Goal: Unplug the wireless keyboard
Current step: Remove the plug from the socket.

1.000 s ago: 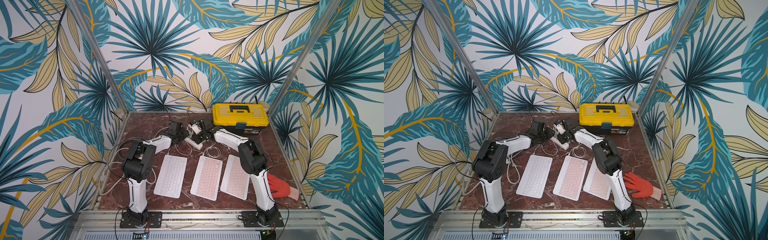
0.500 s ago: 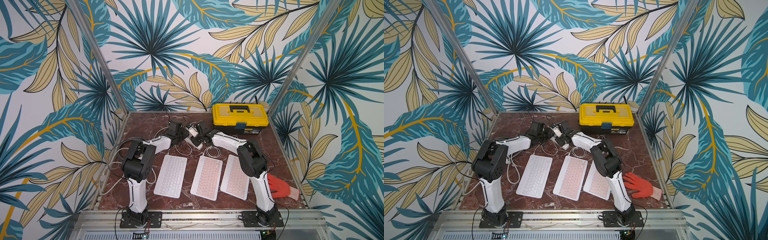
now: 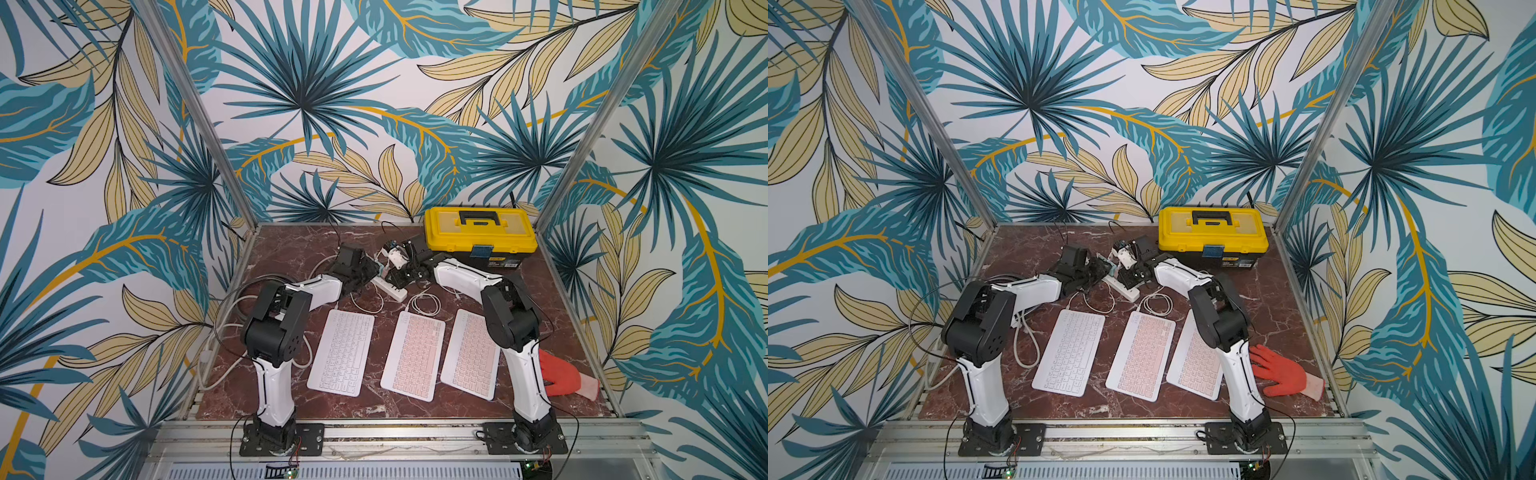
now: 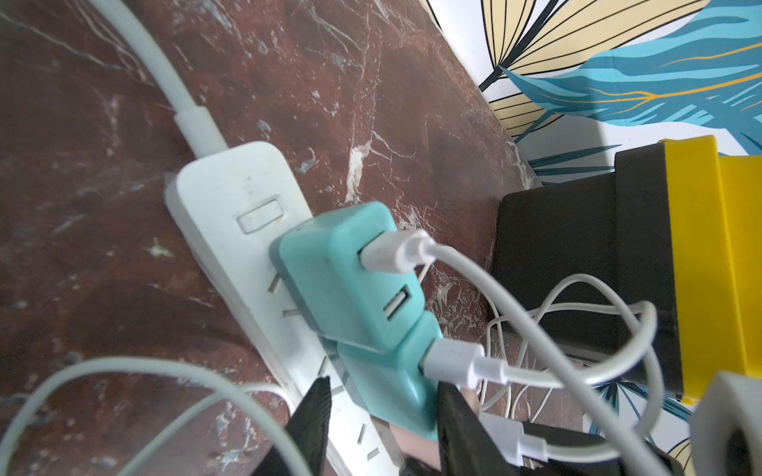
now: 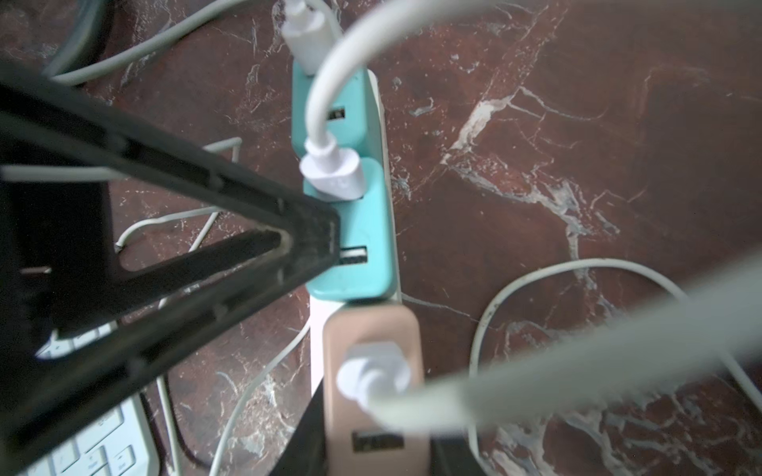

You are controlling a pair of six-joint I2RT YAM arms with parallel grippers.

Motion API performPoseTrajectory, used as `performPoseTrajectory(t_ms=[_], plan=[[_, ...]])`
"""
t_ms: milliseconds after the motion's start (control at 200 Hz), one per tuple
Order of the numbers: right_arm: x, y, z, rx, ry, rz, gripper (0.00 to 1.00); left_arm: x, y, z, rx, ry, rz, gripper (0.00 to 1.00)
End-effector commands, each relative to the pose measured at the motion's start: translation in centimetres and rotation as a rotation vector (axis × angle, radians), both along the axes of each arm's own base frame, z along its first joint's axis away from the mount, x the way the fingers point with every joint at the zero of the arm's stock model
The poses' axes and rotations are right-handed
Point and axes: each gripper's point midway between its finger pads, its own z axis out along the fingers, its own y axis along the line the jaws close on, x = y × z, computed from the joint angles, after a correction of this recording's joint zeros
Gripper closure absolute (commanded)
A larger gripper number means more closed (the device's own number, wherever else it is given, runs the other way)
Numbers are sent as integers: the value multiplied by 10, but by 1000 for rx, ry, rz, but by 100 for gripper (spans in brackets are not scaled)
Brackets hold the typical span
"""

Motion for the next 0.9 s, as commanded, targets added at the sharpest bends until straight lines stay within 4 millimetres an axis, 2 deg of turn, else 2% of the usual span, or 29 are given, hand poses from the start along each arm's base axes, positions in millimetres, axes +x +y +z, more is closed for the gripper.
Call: performPoseTrajectory(t_ms=[0,100,160,275,365,616,896], plan=[[13,7,54,-49,-194,7,77,-46,30,-69,130,250,27,57],[9,11,51,-149,-266,36,78,-46,29,-70,128,253,24,57],[13,16,57,-187,-332,46,78,-46,28,-71,127,255,24,57],[12,12,56,-245,-302,43,78,-46,27,-74,126,262,18,57],[12,13,65,-179,-244,47,78,-47,27,-76,127,266,18,57],[12,10,65,32,-30,60,78,-50,29,-79,135,273,20,57],[18,-3,63,-6,-100,10,78,-51,30,-81,139,275,21,57]])
